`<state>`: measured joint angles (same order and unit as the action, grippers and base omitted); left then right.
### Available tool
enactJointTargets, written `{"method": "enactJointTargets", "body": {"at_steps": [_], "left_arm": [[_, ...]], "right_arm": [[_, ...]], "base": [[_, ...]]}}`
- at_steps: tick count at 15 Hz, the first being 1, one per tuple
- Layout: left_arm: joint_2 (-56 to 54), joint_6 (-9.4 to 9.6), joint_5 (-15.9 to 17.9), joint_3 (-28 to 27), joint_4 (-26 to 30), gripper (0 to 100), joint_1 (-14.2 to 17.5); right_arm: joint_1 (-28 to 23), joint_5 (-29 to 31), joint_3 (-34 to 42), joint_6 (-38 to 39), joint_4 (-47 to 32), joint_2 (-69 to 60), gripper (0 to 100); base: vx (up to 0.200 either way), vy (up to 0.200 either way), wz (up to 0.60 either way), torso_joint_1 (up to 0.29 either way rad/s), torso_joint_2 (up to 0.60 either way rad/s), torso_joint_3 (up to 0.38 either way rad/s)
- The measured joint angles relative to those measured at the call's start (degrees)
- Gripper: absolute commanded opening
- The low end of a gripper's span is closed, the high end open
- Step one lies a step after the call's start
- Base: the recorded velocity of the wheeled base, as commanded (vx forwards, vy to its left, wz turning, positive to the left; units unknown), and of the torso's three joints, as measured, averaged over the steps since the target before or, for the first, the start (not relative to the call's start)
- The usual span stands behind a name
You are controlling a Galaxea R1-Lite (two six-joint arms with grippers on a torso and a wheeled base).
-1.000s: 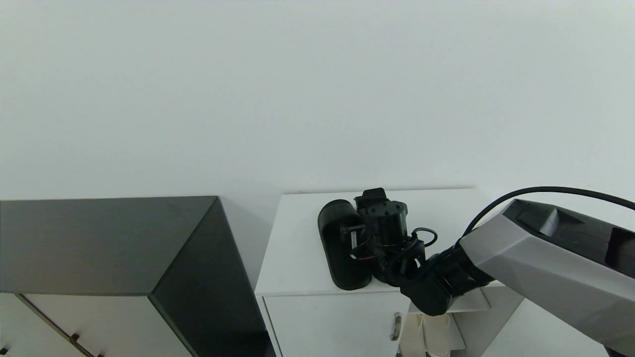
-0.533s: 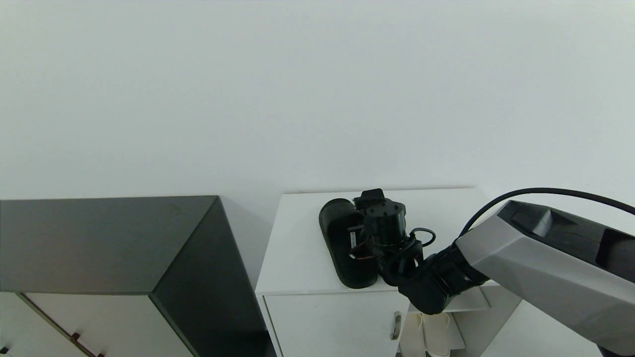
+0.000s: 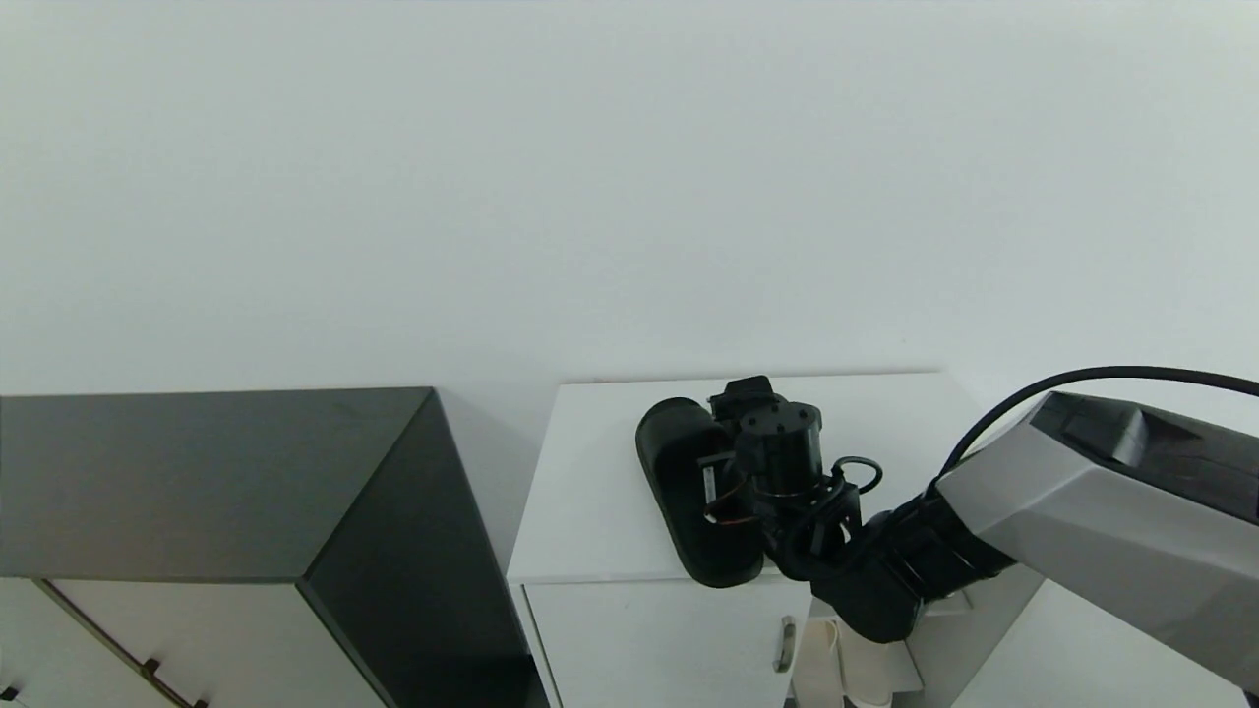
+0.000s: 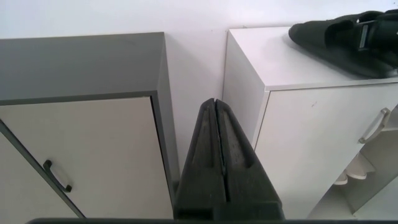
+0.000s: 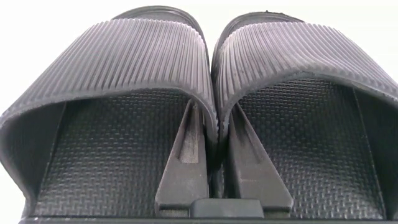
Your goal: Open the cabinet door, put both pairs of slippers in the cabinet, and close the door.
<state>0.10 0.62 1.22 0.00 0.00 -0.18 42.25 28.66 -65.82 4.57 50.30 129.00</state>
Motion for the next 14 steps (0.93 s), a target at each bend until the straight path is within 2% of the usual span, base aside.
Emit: {"method": "enactJointTargets", "body": {"at_steps": [4, 8, 14], "left_arm": [[0.00, -0.02, 0.01, 0.00, 0.00, 0, 0.00], [0.00, 0.00, 0.00, 0.00, 0.00, 0, 0.00], [0.00, -0.09, 0.00, 0.00, 0.00, 0, 0.00]], "right_arm": [[1.34, -4.47, 10.41, -0.12, 1.89, -7.12, 0], [3.41, -5.27, 22.27, -0.63, 3.02, -17.54, 0], [3.96, -5.35, 25.42, -0.83, 3.13, -21.28, 0]], "base": [[0.000, 0.000, 0.00, 0.000, 0.00, 0.000], [0.000, 0.000, 0.00, 0.000, 0.00, 0.000], [0.000, 0.000, 0.00, 0.000, 0.00, 0.000]]}}
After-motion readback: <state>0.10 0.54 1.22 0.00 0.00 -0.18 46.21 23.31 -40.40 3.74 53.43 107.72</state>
